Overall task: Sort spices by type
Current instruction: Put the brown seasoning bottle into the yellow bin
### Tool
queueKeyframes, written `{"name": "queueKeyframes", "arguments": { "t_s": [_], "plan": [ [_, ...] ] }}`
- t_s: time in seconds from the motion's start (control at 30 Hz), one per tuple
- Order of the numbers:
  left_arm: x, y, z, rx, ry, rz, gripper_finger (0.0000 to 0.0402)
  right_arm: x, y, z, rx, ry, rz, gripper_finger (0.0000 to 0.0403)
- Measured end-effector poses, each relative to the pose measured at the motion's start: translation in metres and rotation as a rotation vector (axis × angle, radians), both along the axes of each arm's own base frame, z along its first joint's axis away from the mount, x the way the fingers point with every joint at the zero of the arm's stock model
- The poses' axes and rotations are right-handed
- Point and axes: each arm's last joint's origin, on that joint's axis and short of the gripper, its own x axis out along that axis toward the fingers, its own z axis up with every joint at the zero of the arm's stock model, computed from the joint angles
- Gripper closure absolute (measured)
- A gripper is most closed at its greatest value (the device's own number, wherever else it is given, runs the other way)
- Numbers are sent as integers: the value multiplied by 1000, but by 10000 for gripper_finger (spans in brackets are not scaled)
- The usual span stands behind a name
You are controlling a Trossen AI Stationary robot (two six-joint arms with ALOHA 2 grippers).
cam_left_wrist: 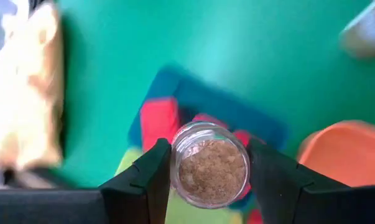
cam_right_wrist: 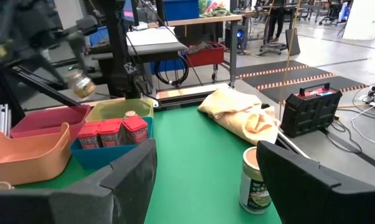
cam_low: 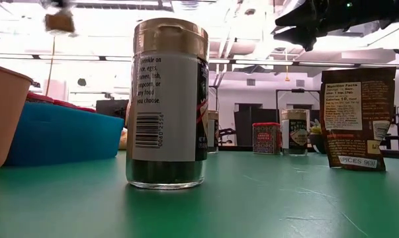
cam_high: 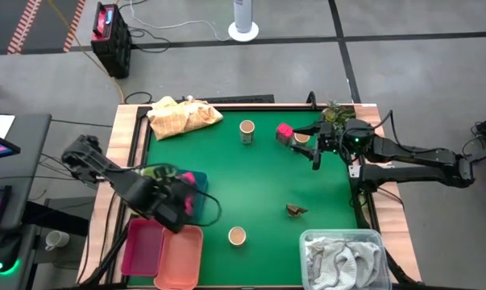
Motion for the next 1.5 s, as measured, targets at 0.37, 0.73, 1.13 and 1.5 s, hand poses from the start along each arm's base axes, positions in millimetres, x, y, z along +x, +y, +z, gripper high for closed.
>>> {"name": "queueKeyframes", "arguments": {
  "t_s": [0.37,0.73,1.13,1.5],
  "plan": [
    [-56,20,-53,-141,32,185,228,0,0,0,2,-1,-1,100],
    [-73,24,-104,-196,136,344,228,0,0,0,2,-1,-1,100],
    [-81,29,-150,-209,145,436,226,0,0,0,2,-2,-1,100],
    [-80,29,-161,-239,123,452,186,0,0,0,2,-2,-1,100]
  ]
}}
